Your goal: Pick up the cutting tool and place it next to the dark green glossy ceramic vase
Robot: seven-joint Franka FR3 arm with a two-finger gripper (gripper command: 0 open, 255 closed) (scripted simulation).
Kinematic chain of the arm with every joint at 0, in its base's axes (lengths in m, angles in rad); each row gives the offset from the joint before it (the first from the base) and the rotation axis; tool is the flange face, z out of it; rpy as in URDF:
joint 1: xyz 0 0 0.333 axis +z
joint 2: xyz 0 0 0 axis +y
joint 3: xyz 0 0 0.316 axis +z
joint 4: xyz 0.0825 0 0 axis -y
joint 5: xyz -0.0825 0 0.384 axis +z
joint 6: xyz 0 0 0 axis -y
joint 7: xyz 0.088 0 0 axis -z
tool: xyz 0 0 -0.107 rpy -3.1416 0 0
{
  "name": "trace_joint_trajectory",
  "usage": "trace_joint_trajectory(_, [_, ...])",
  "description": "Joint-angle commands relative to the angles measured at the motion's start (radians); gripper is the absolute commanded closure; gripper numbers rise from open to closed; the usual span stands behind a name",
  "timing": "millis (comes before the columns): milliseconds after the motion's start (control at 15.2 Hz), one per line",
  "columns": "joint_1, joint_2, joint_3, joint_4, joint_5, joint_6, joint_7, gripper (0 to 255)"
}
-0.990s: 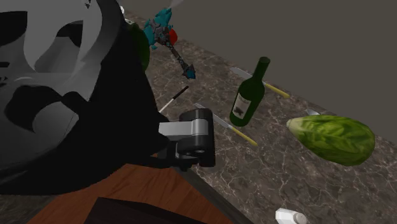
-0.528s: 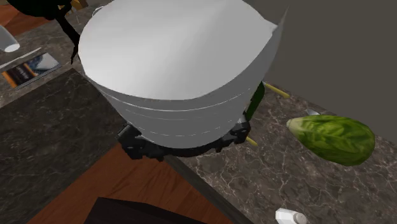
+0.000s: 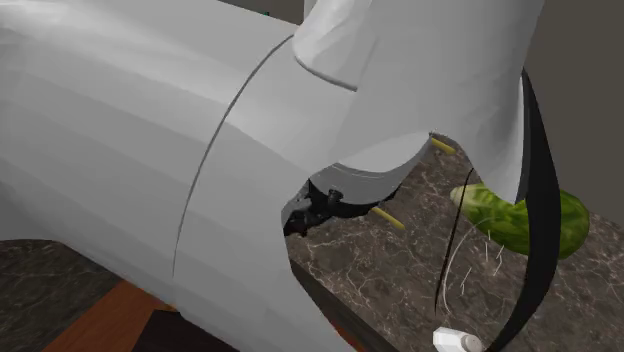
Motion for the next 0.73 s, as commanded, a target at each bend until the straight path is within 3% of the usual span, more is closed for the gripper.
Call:
trace_joint_trajectory(0, [0.013,0.076,-0.029,0.021,0.02,0.057,-0.083,0])
trace_joint_trajectory(330, [0.044,0.287,-0.071,0.102,0.123,0.175,-0.292,0])
trace_joint_trajectory(660, [0.032,0.503,-0.056,0.221,0.257,0.25,-0.507,0])
